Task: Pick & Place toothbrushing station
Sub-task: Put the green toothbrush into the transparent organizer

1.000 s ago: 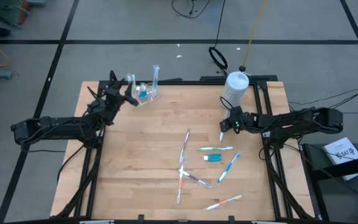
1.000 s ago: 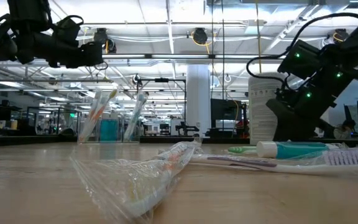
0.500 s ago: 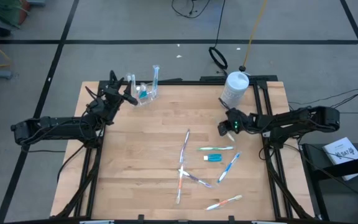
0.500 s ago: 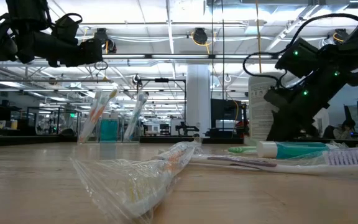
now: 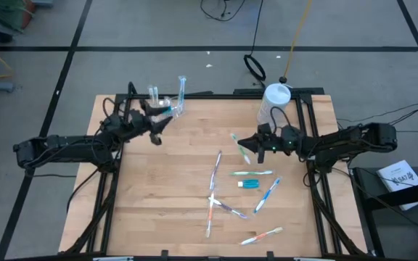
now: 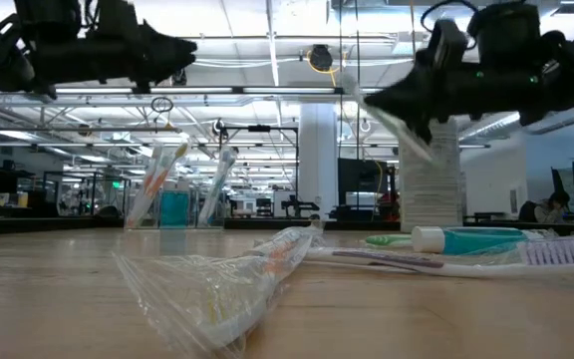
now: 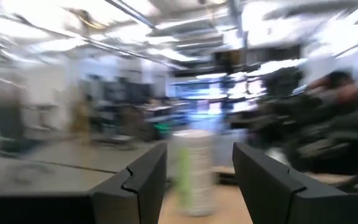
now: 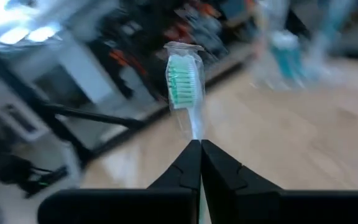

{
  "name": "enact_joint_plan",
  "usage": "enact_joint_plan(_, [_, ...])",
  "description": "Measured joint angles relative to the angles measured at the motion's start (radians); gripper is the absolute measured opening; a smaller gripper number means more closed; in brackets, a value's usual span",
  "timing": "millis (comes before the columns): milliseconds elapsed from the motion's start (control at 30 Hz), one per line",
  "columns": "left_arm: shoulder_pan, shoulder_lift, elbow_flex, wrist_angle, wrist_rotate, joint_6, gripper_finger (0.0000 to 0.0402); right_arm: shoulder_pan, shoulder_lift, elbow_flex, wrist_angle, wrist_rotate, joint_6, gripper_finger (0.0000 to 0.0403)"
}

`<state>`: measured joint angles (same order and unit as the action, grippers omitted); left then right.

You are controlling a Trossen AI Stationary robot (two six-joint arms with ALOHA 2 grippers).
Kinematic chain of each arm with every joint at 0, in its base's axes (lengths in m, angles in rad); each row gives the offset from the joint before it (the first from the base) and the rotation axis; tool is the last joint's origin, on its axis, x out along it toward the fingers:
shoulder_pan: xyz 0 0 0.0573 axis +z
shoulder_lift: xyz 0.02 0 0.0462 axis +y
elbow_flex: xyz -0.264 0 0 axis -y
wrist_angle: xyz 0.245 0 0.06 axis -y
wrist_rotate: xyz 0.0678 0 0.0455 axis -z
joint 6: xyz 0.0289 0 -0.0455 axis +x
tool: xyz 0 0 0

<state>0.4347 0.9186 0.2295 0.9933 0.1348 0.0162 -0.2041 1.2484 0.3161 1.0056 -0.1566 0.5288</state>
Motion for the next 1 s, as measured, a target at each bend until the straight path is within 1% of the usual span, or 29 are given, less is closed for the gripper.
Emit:
enact_joint_plan(67, [-0.020,0.018,0.026,-0.021,0.030,-0.100,0.0186,0.014,0.000,0.026,0.018,-0.029,-0.032,0.0000])
enact_joint_plan(133, [-0.051,0.047,0.057,-0.055,0.046,-0.150,0.0186,0.031,0.000,0.072,-0.012,-0.044,-0.078,0.0000])
enact_joint_plan(233, [-0.114,0.123,0.101,-0.115,0.044,-0.156,0.0186,0.061,0.001,0.160,-0.132,-0.055,-0.152,0.0000])
enact_joint_plan(300, [-0.158,0.184,0.126,-0.121,0.027,-0.155,0.0186,0.079,0.010,0.216,-0.207,-0.053,-0.205,0.0000])
enact_joint_plan(367, [-0.200,0.252,0.161,-0.112,0.003,-0.155,0.0186,0.094,0.029,0.257,-0.234,-0.053,-0.249,0.0000])
enact_joint_plan(500, [-0.274,0.381,0.229,-0.114,-0.058,-0.156,0.0186,0.115,0.095,0.322,-0.227,-0.054,-0.307,0.0000])
enact_joint_plan(567, [-0.304,0.444,0.269,-0.115,-0.063,-0.150,0.0186,0.118,0.132,0.349,-0.228,-0.056,-0.314,0.0000])
enact_joint_plan(700, [-0.356,0.558,0.348,-0.111,-0.059,-0.087,0.0186,0.117,0.207,0.393,-0.209,-0.055,-0.332,0.0000])
enact_joint_plan(900, [-0.381,0.694,0.440,-0.116,-0.064,-0.073,0.0186,0.117,0.287,0.416,-0.151,-0.055,-0.341,0.0000])
enact_joint_plan(1000, [-0.379,0.717,0.456,-0.120,-0.065,-0.067,0.0186,0.116,0.286,0.416,-0.160,-0.054,-0.341,0.0000])
